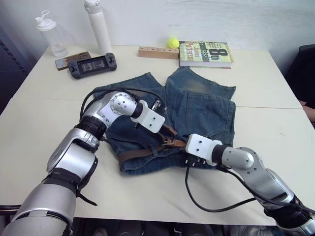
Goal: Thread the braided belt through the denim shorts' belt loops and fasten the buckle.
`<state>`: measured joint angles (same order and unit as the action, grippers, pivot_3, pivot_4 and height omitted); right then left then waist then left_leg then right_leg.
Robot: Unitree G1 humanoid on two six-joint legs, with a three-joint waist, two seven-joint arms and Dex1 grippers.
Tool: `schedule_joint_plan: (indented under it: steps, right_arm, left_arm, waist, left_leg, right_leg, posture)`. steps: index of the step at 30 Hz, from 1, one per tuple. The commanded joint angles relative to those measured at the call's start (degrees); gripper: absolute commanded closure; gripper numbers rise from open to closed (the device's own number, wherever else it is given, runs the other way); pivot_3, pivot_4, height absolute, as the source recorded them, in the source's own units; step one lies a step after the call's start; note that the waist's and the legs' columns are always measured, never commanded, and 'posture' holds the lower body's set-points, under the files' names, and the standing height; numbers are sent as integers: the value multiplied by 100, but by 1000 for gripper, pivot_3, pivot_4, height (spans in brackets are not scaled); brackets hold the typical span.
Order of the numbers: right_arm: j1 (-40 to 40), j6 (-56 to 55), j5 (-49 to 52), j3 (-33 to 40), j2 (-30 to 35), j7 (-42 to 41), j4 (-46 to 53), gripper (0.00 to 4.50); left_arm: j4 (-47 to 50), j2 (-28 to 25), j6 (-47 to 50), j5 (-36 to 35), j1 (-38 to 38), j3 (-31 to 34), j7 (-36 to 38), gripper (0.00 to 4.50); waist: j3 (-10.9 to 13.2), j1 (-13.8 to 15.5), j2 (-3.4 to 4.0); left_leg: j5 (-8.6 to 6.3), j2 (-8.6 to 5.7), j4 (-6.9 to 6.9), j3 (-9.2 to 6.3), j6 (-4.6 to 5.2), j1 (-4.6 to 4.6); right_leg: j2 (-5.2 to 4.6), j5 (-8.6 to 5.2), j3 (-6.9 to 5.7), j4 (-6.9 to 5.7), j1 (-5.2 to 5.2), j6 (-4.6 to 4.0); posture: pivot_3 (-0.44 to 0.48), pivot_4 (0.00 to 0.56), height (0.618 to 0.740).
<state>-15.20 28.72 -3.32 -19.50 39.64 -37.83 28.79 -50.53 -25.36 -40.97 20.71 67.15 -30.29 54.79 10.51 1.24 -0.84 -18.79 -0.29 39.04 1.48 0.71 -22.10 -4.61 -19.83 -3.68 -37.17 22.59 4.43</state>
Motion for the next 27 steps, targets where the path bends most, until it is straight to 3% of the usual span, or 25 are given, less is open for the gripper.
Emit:
schedule_joint_plan:
  steps: [1,2,3,14,27]
  right_arm:
    - [106,-57,62,333,-72,62,124,3977]
    - [132,-28,96,390,-106,70,110,4436]
    - [139,-19,103,434,-124,75,92,4477]
    - [121,276,225,775,-458,191,50,4477]
    - [-26,155,-148,591,-413,260,-28,4477]
  left_arm:
    - [-106,0,-259,-191,205,147,271,4500]
    - [-122,-10,-286,-332,207,173,503,4500]
    - [-153,-38,-357,-382,229,168,651,4500]
    - [-550,-132,-382,-199,417,229,700,4500]
    - [-431,92,-97,-679,385,437,1413,4500]
  waist:
    - [0,0,0]
    - [0,1,0]
    - [0,0,0]
    - [0,-4,0]
    - [0,-5,0]
  left_leg:
    - [0,0,3,-3,0,-7]
    - [0,-1,5,-3,1,-8]
    - [0,-1,5,-4,1,-8]
    - [0,-2,7,-6,1,-9]
    - [0,-4,12,-6,2,-9]
  right_leg:
    - [-1,0,-4,-3,3,0]
    - [-1,0,-4,-5,3,0]
    - [0,0,-6,-7,3,0]
    - [2,0,-10,-15,3,0]
    - [1,0,-9,-23,4,0]
  posture:
    - [0,150,738]
    - [0,150,738]
    - [0,150,738]
    - [0,150,738]
    - [0,150,738]
